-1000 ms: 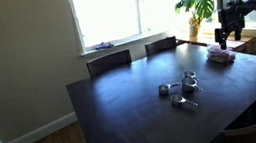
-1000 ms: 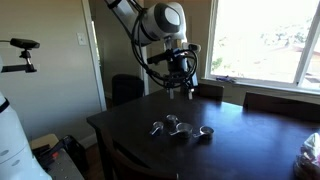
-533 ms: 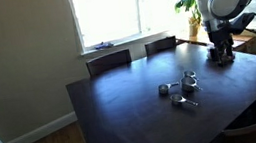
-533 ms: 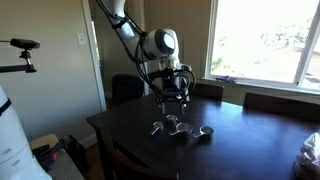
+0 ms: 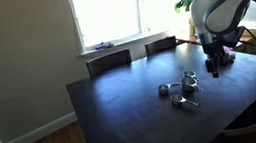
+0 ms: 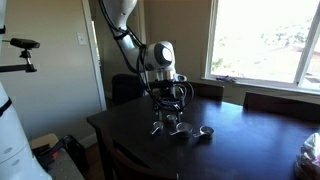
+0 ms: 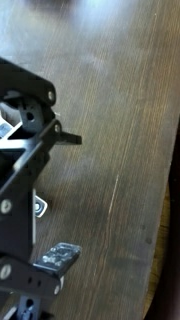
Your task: Pile up the silver pots
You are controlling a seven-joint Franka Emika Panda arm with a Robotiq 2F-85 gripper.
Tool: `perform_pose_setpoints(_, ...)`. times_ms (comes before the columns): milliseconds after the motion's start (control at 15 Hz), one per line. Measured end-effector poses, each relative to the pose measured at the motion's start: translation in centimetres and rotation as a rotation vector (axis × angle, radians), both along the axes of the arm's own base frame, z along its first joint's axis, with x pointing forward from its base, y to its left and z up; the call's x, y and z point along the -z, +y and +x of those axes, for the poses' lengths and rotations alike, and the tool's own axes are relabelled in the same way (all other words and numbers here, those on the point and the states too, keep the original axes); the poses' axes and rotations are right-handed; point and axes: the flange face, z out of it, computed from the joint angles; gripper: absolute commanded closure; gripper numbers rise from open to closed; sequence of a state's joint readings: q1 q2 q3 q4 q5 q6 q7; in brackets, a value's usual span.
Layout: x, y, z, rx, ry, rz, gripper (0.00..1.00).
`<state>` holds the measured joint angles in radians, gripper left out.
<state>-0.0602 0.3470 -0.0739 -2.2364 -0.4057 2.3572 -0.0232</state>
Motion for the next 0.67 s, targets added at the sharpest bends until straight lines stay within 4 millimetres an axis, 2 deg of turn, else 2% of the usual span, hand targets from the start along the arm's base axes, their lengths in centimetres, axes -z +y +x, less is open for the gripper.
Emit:
perform_pose_setpoints(400,0.2,0.1,0.2,-0.014,-0.001,0.005,0.0)
perform_pose_setpoints(667,2.5,2.2,1.2,-0.067,-0.017,0.025,0.0)
